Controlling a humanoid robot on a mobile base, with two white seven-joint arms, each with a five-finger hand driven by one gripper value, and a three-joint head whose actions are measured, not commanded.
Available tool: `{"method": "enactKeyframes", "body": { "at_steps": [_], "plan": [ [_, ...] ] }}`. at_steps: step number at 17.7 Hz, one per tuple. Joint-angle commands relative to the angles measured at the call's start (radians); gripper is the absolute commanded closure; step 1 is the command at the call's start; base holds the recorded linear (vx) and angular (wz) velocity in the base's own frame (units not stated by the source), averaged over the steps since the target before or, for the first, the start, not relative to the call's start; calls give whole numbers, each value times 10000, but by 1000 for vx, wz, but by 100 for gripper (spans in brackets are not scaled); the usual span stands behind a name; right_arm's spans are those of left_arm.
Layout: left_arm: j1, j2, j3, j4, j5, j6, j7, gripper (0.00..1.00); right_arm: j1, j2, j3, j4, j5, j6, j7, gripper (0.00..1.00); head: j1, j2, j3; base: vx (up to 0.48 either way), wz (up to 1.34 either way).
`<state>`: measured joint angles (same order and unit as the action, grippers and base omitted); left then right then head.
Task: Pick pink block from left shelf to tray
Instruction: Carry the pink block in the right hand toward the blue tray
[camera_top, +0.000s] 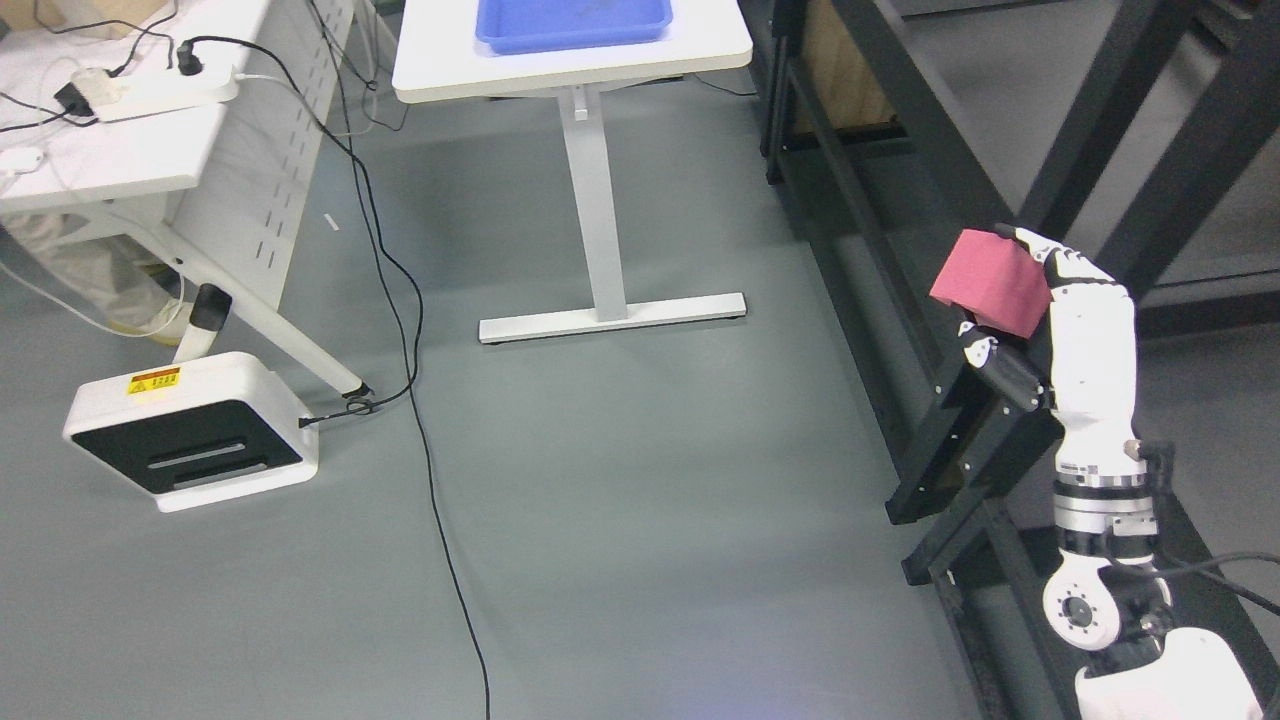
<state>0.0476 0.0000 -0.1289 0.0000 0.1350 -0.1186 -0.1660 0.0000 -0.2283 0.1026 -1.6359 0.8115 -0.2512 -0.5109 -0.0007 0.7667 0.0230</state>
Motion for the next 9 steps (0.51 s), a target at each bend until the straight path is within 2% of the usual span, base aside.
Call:
{"method": "enactKeyframes", "body": {
  "at_steps": [1,9],
  "plan": [
    [0,175,0,-175,0,5,4,0,-77,13,2,-9,0,-3,16,95,0,0,0,45,383],
    [0,175,0,-175,0,5,4,0,-107,28,17,-8,0,12,139,95,0,0,0,102,395]
  ]
}}
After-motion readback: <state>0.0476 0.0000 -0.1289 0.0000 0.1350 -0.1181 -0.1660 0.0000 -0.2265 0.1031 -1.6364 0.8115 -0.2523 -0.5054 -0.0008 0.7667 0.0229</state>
